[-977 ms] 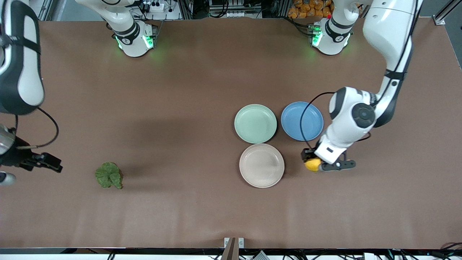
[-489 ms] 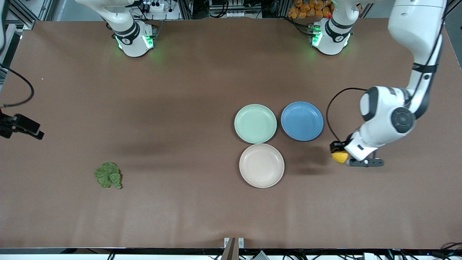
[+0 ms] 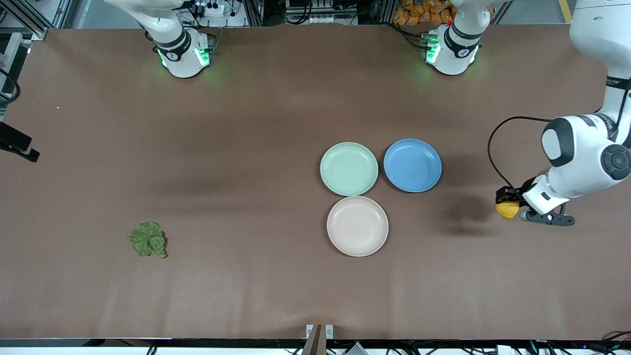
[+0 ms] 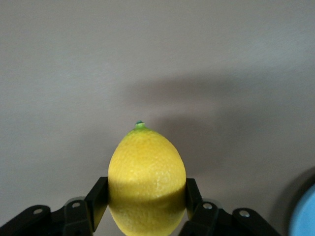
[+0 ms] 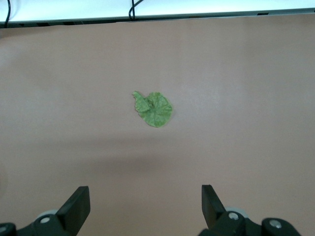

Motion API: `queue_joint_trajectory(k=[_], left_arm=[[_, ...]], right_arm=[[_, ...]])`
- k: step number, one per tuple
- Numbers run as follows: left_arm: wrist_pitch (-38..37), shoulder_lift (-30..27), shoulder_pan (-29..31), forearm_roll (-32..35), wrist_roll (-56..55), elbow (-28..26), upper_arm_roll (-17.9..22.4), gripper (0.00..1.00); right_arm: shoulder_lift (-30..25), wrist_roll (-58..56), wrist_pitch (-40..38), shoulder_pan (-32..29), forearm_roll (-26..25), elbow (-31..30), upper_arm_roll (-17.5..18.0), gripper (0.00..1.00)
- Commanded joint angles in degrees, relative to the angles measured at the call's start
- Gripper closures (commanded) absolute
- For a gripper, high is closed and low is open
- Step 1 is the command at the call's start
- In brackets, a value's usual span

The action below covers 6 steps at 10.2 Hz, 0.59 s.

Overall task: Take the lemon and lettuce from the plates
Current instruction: 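Carry the lemon away from the plates with the left gripper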

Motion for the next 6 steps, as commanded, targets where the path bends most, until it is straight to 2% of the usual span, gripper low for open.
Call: queue_joint_trajectory(k=[1,2,3,4,6], left_arm=[[0.01,3.05,3.2,1.85,4.42,2.53,-0.68,1.0],[0.1,5.68,2.77,1.85,4.34,4.64,-0.6,1.0],[0.1,7.27,2.76,1.85,3.82,5.79,-0.59,0.4],[0.54,7.55,2.85,1.85,3.9,5.8,-0.68,0.0],[0.72,7.73,2.15,1.85,3.73,5.8,-0.59,0.0]], right_arm=[[-5.75,-1.01,-0.03,-0.69,0.38,-5.59,1.0,0.0],[-6.12,-1.01,-0.47,-0.25,0.29,-5.69,1.0,0.0],[-6.12,-1.01,-1.17,0.88,-0.32,-5.52,0.74,0.0],[-6.47,-1.01,-1.26,0.89,-0.24,-5.6,0.74,0.0],[-7.78,-0.92,-1.26,0.89,-0.24,-7.09,0.74,0.0]])
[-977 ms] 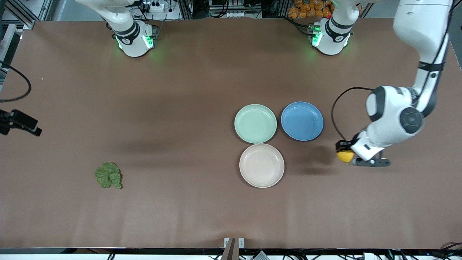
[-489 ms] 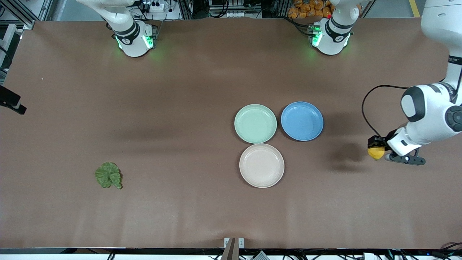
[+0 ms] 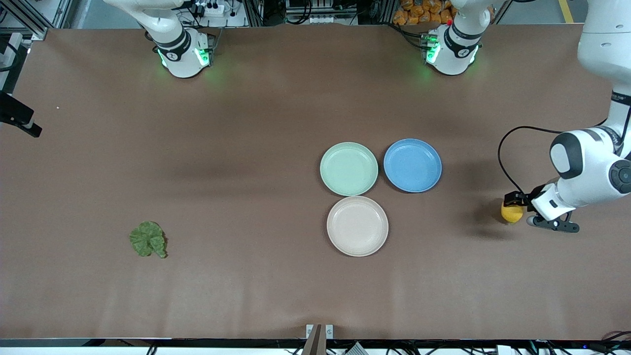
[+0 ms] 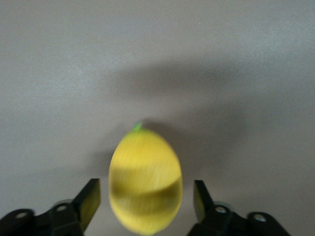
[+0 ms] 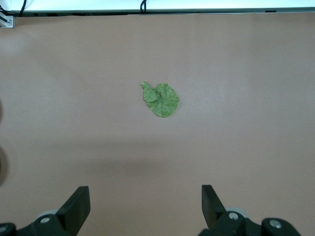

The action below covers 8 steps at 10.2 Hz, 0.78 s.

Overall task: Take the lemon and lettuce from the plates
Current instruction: 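Carry the lemon away from the plates with the left gripper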

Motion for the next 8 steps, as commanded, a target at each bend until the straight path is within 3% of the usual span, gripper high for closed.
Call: queue_joint_trajectory(k=[1,5,8], left_arm=[[0.11,0.23,-0.6,1.38,-0.41,1.02,-0.06,0.0],[0.2,-0.39,-6.74,1.38,-13.91,2.86,-0.24,0.0],[0.2,-4.07,-6.85,1.29,-21.83,-0.29,-1.81,0.0]], right_arm=[[-3.16,-0.76,0.34,-0.04,-0.2,-3.89,0.11,0.0],[-4.04,-0.76,-0.53,-0.04,0.32,-3.54,0.11,0.0],[-4.3,-0.67,-3.08,-0.04,0.32,-3.54,0.2,0.0]])
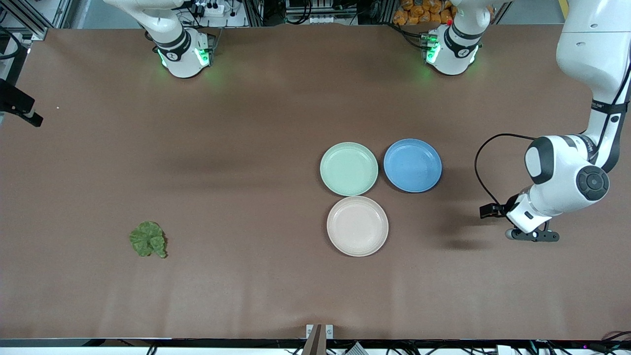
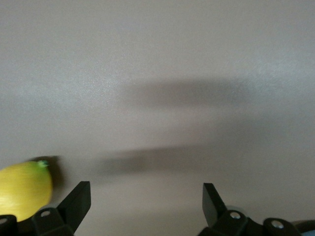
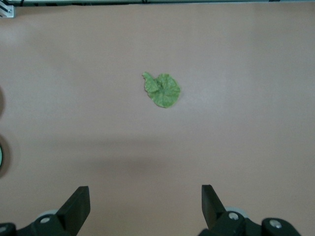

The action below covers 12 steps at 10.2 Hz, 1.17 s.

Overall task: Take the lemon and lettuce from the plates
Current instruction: 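Open the left gripper to set the lemon on the table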

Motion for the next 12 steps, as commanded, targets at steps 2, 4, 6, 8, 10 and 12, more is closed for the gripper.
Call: queue_joint_trajectory(k=[2,4,6,8,10,12], left_arm=[[0.03,-7.85,0.79,1.29,-7.38,-8.25,-1.4,0.0],[-0.06,-16.62,-0.42,0.77,-7.66,-16.42,-0.62,0.0],[-0.93,-22.96,-7.43,0.32,-7.4,-20.75,6.03,0.0],[-3.48,-25.26,-9.83,-0.47,-7.31,-18.76,7.3,0.0],[-5.4,-27.29,-11.24,-0.47,-7.66,-13.5,7.3,0.0],[-17.14,-27.56,-11.42,-0.47,-7.75,-3.32,7.3,0.0]], right_arm=[[-1.88,-0.61,-1.11,0.05,0.39,-1.69,0.45,0.0],[-1.88,0.09,-1.72,1.01,0.31,-1.6,0.54,0.0],[-1.88,0.18,-2.16,1.36,0.31,-1.69,0.45,0.0],[-1.88,1.05,-2.69,2.33,0.31,-1.77,-0.16,0.0],[-1.88,3.42,-2.78,2.25,0.31,-1.77,0.27,0.0],[-1.88,3.43,-2.87,2.07,0.31,-1.77,0.1,0.0]])
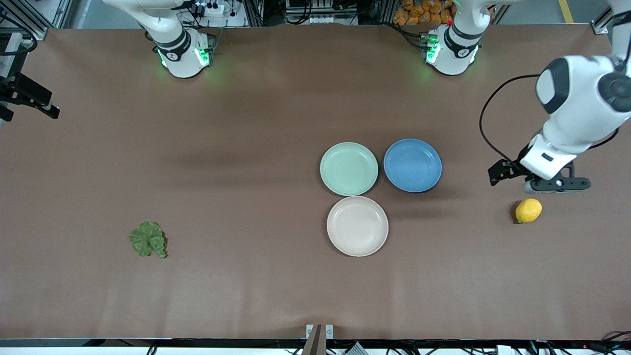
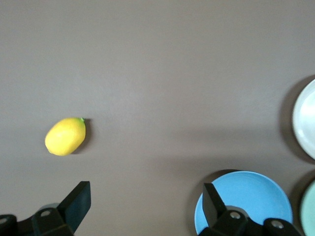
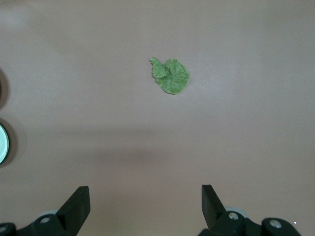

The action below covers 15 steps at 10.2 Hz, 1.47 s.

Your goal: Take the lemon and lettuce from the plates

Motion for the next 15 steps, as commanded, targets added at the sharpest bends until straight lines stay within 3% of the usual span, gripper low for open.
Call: queue_joint_trajectory(k=[1,4,7,11,15], left_arm=[[-13.77,-0.7,-1.07,-0.35,-0.66,11.08,0.84,0.0],[-21.11,-5.52,-1.86,-3.92,-1.01,15.33,1.01,0.0],[-28.67,-4.58,-1.51,-4.48,-1.71,22.71,0.84,0.0],[-36.48,-4.49,-2.04,-0.97,-1.01,25.61,-0.21,0.0],[-36.77,-5.1,-1.86,1.06,-1.1,27.02,-2.68,0.0]], right_arm=[[-1.54,1.0,-0.02,0.43,-0.25,-1.41,-0.41,0.0],[-1.45,0.64,0.69,0.7,-1.83,-2.29,-0.49,0.0],[-1.45,-2.07,2.36,0.43,-1.66,-4.22,-0.41,0.0],[-2.67,-1.73,0.61,0.26,-1.65,-5.19,1.43,0.0],[-4.09,1.76,0.51,0.34,-1.75,-7.65,1.61,0.0]])
